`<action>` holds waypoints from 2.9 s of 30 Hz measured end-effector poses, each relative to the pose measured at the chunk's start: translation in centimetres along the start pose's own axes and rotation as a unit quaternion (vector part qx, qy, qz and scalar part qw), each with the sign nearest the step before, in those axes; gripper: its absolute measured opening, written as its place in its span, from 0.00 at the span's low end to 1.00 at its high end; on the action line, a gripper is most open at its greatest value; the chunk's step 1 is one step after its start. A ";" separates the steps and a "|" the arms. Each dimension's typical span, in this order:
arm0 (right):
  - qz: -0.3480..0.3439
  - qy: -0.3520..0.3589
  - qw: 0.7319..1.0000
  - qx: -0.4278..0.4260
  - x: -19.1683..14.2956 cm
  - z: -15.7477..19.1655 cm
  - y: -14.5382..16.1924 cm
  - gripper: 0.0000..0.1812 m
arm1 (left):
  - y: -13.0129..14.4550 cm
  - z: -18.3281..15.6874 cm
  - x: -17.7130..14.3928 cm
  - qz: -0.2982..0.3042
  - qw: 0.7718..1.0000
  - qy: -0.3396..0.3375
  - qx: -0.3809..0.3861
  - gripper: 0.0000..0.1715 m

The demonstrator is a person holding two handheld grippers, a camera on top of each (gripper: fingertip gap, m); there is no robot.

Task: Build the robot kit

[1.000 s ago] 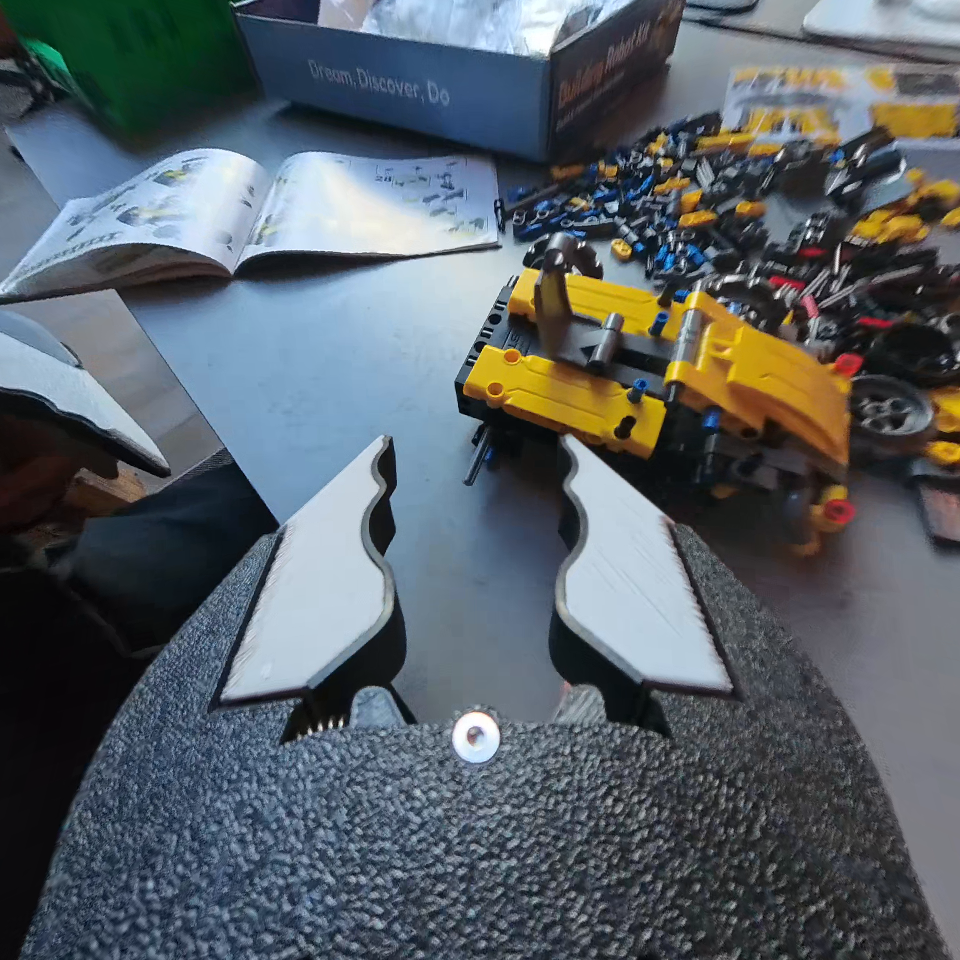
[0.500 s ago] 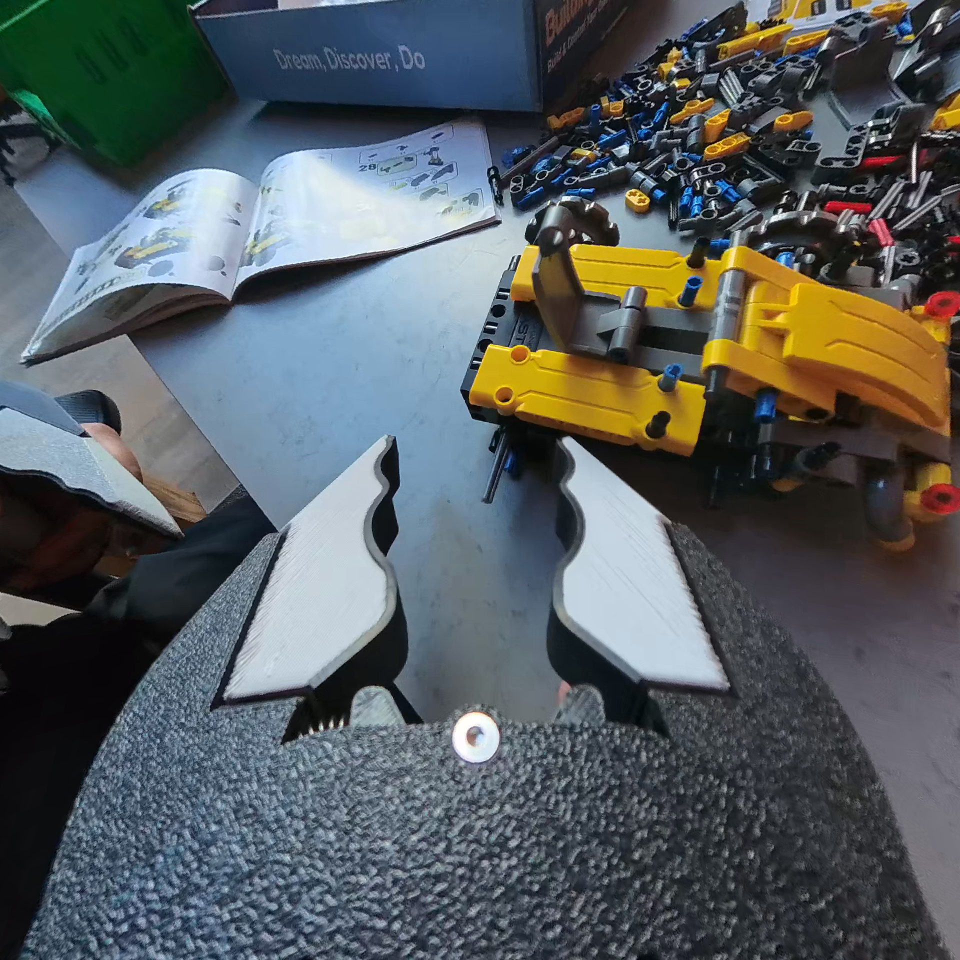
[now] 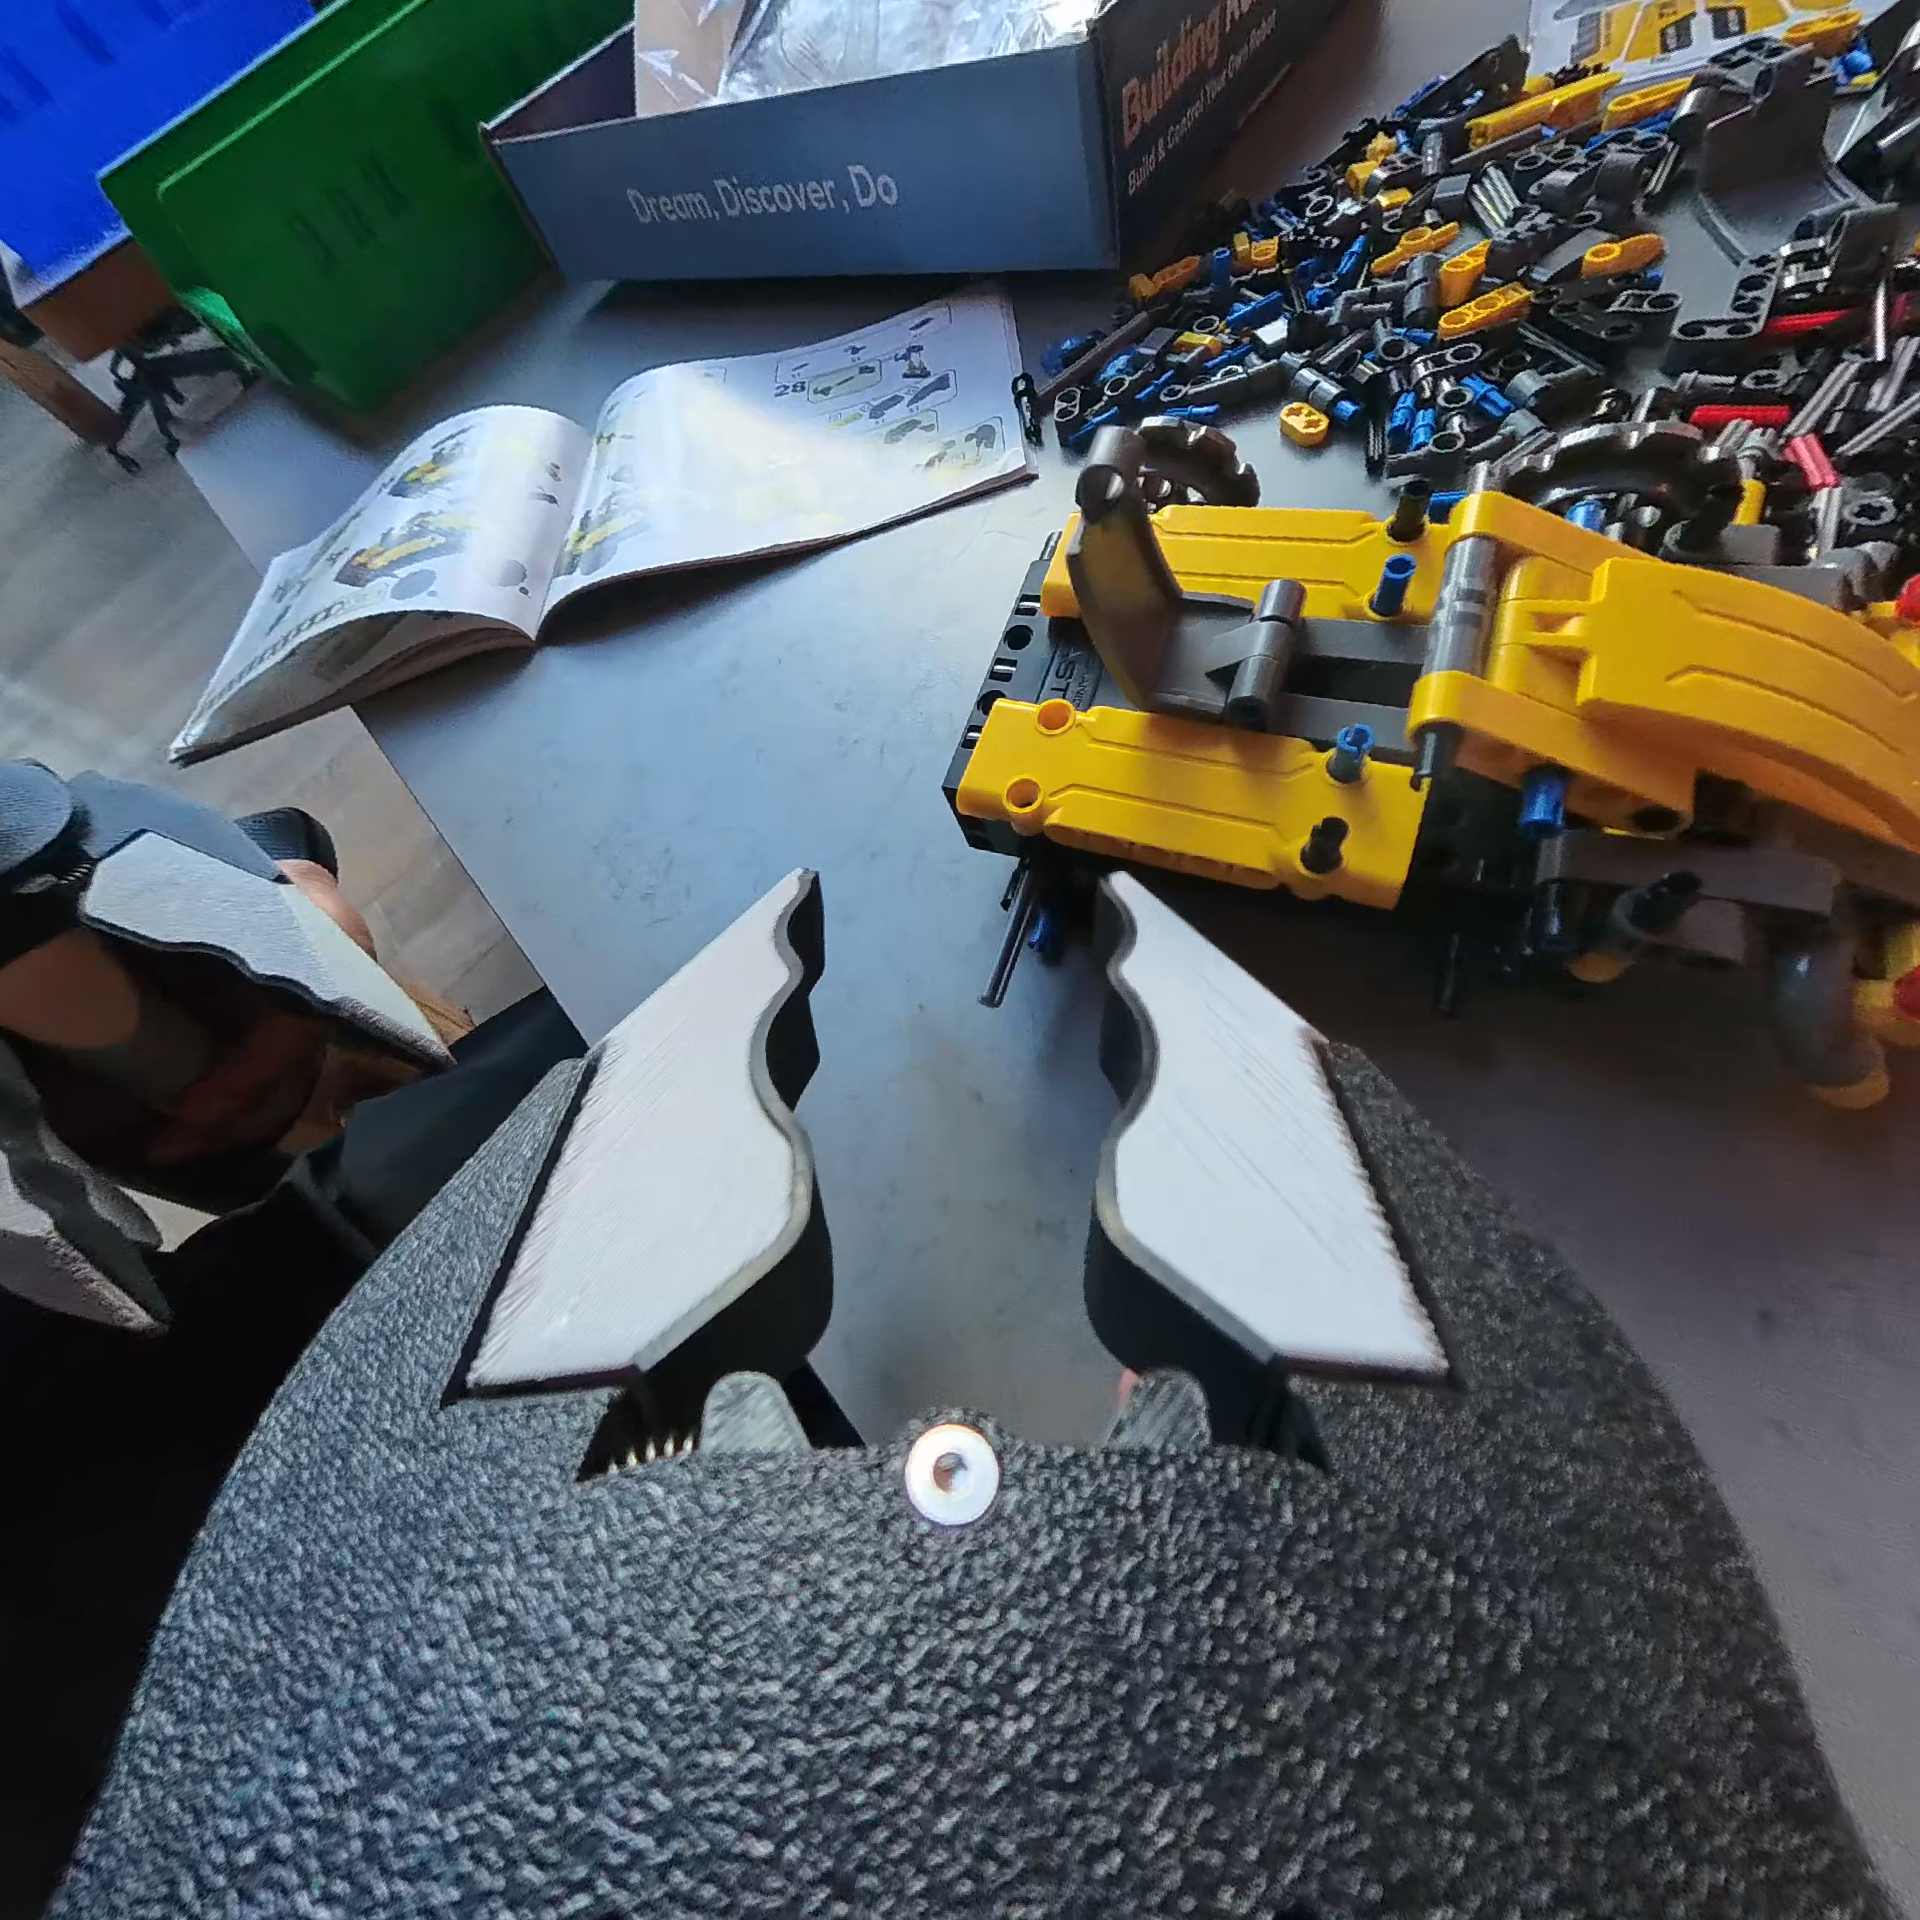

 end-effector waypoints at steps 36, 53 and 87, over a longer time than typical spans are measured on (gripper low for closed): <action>-0.018 -0.060 0.998 0.006 -0.3 0.3 0.0 0.15 | 0.2 0.2 0.2 0.003 1.000 -0.002 -0.005 0.33; -0.013 -0.052 0.999 -0.002 -0.5 0.3 0.0 0.19 | -0.7 -0.1 0.7 -0.013 0.998 -0.059 0.034 0.33; 0.083 -0.098 0.987 0.093 0.3 -1.8 0.2 0.04 | -9.2 12.3 6.3 0.155 0.962 -0.177 0.138 0.43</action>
Point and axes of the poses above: each gripper's, where its closed fingertips meet, x out along the fingers, y out of its underside, z = x × y across the jaws, the point moved 7 cm from there along -x, back along the fingers, and after that the axes turned 7 degrees about z, right-handed, at the moved point
